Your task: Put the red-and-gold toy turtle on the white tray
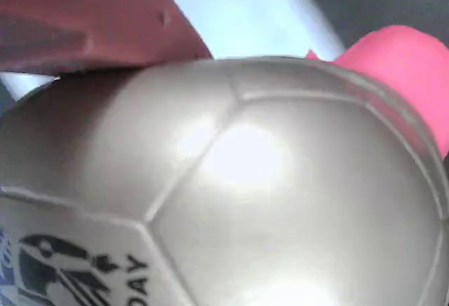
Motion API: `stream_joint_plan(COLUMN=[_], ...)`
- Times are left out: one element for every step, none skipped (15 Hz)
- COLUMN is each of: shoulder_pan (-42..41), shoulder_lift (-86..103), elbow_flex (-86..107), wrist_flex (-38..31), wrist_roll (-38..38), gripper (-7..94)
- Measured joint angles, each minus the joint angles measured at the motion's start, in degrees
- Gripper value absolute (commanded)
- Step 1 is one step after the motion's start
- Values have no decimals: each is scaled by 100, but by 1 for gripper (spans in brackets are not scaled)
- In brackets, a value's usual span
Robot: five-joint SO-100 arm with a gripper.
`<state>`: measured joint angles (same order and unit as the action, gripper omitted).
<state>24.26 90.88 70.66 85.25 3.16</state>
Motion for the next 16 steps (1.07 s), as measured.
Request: stream_joint_plan(shoulder_pan=[255, 422, 606, 729, 765, 747, 703, 721, 747, 765, 765, 747, 747, 747, 765, 800], shoulder_lift=[-475, -800, -1239, -1564, -1846, -2030, -2188, -2347, -2505, -2663, -2777, -2848, -2874, -2927, -2988, -3050], elbow_flex=[-299, -527, -835, -976, -1028, -1046, -1055, -1063, -1081, -1099, -1099, -1099, -1107, -1107, -1107, -1107], wrist_flex=[-123, -158, -176, -176, -158, -141, -141, -158, -158, -158, -202, -290, -352, -360, -413, -457], wrist_roll=[-26, -26, -26, -88, -105, -141, -158, -149, -149, -149, -105, -53, -44, -44, -9, 18], gripper=[0, 0, 0, 0, 0, 0, 0, 0, 0, 0, 0, 0, 0, 0, 0, 0])
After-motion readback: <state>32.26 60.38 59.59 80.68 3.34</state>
